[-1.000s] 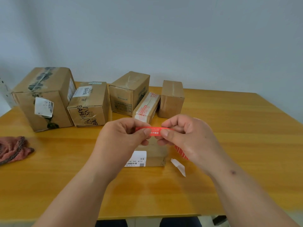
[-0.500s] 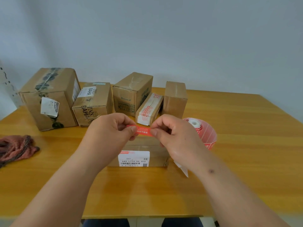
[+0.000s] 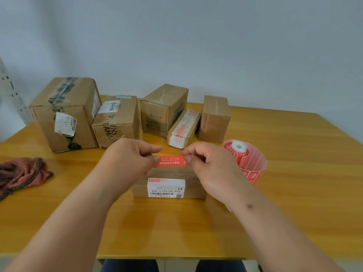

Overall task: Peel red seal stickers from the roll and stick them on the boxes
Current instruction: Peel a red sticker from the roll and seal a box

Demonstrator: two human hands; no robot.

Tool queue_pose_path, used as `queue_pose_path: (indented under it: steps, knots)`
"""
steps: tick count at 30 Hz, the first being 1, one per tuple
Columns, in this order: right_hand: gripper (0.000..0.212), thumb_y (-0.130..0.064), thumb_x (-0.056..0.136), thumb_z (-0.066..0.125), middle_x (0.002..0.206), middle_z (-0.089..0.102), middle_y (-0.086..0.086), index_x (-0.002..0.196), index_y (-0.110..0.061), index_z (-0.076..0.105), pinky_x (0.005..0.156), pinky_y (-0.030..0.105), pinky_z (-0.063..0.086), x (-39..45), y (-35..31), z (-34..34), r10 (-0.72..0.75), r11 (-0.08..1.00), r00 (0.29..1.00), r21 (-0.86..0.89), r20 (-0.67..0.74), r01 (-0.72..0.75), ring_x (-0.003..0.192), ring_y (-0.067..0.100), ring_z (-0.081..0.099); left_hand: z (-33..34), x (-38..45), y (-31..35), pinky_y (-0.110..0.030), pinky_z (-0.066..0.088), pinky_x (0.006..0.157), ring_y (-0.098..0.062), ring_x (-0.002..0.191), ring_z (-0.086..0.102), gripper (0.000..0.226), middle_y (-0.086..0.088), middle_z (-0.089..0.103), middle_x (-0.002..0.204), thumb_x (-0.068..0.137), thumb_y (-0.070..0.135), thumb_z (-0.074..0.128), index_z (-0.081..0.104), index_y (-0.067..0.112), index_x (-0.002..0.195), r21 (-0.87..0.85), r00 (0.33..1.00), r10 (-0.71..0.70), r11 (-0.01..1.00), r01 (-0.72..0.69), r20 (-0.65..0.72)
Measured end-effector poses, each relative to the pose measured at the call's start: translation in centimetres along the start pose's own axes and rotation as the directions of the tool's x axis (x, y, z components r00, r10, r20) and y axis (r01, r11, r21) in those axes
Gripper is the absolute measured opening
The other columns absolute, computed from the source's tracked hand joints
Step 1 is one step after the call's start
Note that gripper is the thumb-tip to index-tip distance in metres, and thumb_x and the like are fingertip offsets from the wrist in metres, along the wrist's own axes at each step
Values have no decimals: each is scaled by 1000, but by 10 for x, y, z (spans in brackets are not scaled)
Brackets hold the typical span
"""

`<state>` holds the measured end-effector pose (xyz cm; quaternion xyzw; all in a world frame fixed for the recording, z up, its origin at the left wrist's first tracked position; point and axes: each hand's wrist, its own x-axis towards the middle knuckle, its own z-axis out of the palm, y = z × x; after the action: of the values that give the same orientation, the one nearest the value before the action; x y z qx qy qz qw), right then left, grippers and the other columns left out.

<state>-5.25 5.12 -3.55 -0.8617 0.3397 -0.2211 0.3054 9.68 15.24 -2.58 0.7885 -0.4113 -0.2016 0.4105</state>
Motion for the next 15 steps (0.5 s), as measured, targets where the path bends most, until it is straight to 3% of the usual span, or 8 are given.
queue_pose_path:
  steps: [3, 7, 11, 15]
  knots:
    - [20, -30, 97, 51, 111, 64, -11, 109, -35, 66, 70, 15, 45, 3, 3, 7, 38, 996, 999, -77, 13, -37, 96, 6, 57, 4, 6, -2, -23, 46, 60, -12, 74, 62, 32, 4, 68, 77, 90, 22, 65, 64, 29, 122, 191, 999, 14, 981, -21, 39]
    - [19, -31, 96, 51, 103, 63, -10, 109, -33, 64, 72, 23, 48, 5, 2, 11, 64, 974, 998, -218, 24, -57, 92, 10, 57, 9, 13, 0, -19, 40, 58, -8, 81, 59, 5, 9, 65, 84, 91, 25, 62, 62, 29, 89, 380, 999, 31, 924, -43, 37]
    - [16, -33, 96, 50, 102, 64, -7, 106, -29, 61, 83, 38, 52, 9, -2, 12, 75, 951, 996, -305, 49, -57, 92, 14, 59, 14, 19, 0, -24, 45, 63, -12, 85, 59, 12, 8, 65, 90, 91, 27, 60, 59, 31, 79, 485, 999, 30, 874, -40, 28]
    - [15, -34, 95, 51, 101, 63, -7, 106, -29, 59, 85, 39, 52, 14, -4, 14, 125, 946, 988, -312, 89, -92, 91, 13, 60, 16, 25, -2, -22, 43, 58, -11, 84, 59, 15, 9, 65, 91, 90, 28, 60, 57, 32, 75, 538, 999, 38, 842, -43, 20]
